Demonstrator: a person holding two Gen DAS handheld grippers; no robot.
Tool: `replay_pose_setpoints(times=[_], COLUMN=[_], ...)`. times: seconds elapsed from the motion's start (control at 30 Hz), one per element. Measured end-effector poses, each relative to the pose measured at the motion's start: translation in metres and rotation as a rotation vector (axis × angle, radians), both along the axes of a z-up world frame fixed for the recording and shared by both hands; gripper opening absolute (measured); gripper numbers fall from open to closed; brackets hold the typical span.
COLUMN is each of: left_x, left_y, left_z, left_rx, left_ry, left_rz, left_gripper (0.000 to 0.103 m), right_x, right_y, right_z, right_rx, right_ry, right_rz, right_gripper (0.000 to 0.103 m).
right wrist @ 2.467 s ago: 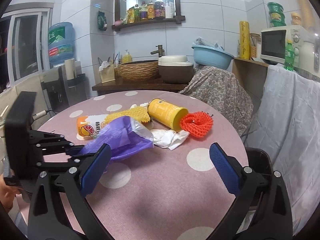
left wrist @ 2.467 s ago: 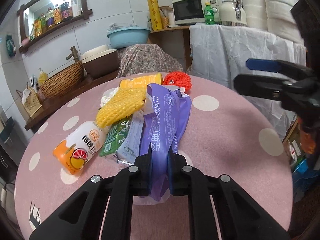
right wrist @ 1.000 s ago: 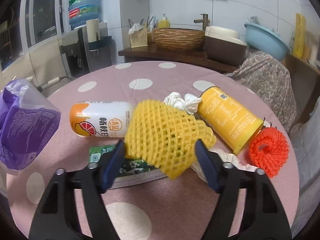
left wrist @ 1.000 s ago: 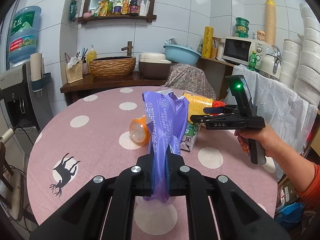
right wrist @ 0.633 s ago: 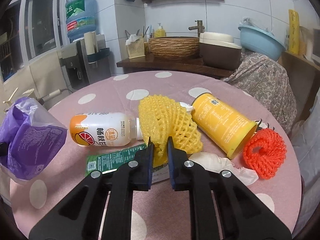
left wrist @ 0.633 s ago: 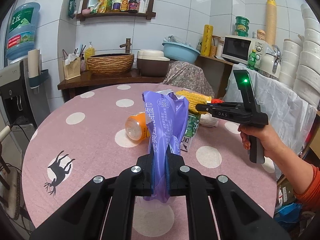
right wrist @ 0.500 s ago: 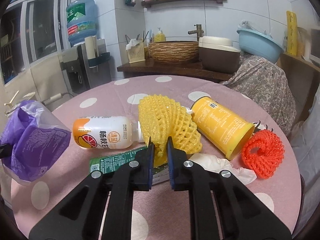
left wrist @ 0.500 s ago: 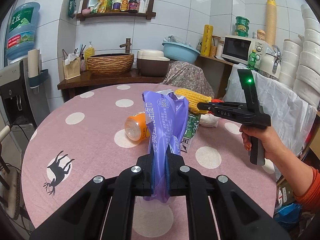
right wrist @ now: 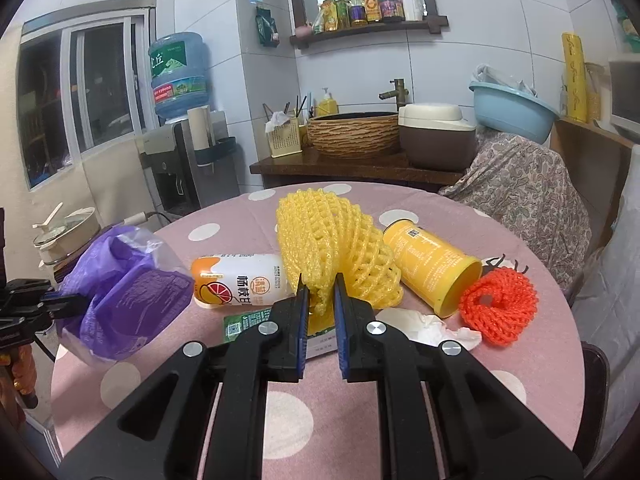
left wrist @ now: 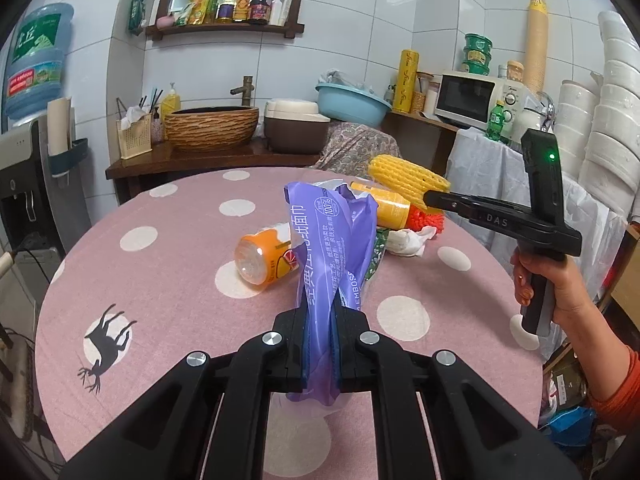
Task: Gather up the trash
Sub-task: 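Grasp the yellow foam fruit net with the right tool while the left holds the purple bag, then carry both items over the black bin and open both tools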
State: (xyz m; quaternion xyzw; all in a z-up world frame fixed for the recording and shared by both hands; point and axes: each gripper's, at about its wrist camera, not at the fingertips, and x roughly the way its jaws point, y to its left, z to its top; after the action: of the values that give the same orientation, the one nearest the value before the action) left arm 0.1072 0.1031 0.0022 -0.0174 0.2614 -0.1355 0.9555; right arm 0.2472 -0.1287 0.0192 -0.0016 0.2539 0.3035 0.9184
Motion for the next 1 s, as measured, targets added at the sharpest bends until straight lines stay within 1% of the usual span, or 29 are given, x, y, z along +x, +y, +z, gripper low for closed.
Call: replay_pose_setpoints(times=[0.17, 0.27, 0.43, 0.6, 0.67, 0.77, 0.87, 1.0], left_x=[0.005, 0.012, 0.034, 0.058, 0.067, 0.085, 0.101, 0.122], left_y=[-0.016, -0.034, -0.074, -0.127, -0.148, -0.192, -0.228, -0.272], left_z=[0.010, 0.014, 0.015, 0.017, 0.018, 0.018, 0.018, 0.018], left_rx=[-0.004, -0.004, 0.002, 0.043, 0.042, 0.053, 0.054, 0.054], left_ry=[-0.016, -0.016, 0.014, 0.025, 0.035, 0.061, 0.091, 0.120], left_rz=[-0.055, -0.106, -0.219, -0.324, -0.364, -0.438, -0.490, -0.529], left_gripper=[0.008, 0.008, 0.008, 0.008, 0.008, 0.008, 0.008, 0.008], right_x=[-0.020, -0.035, -0.057, -0.076, -0.079, -0.079, -0.075, -0.064], right_y=[-0.028, -0.050, -0.093, -0.148, -0.176, -0.215, -0.252, -0.287], right_z=[0.006, 0.008, 0.008, 0.002, -0.004, -0.017, -0.035, -0.065], right_rx=[0.033, 0.030, 0.036, 0.029, 0.029, 0.032, 0.029, 0.032], right_ry=[-0.008, -0.021, -0.034, -0.039, -0.027, 0.003, 0.047, 0.117], right_rz=[-0.018, -0.042, -0.117, -0.226, -0.288, -0.376, -0.465, -0.549], right_gripper=[0.012, 0.012, 0.012, 0.012, 0.012, 0.013, 0.013, 0.013])
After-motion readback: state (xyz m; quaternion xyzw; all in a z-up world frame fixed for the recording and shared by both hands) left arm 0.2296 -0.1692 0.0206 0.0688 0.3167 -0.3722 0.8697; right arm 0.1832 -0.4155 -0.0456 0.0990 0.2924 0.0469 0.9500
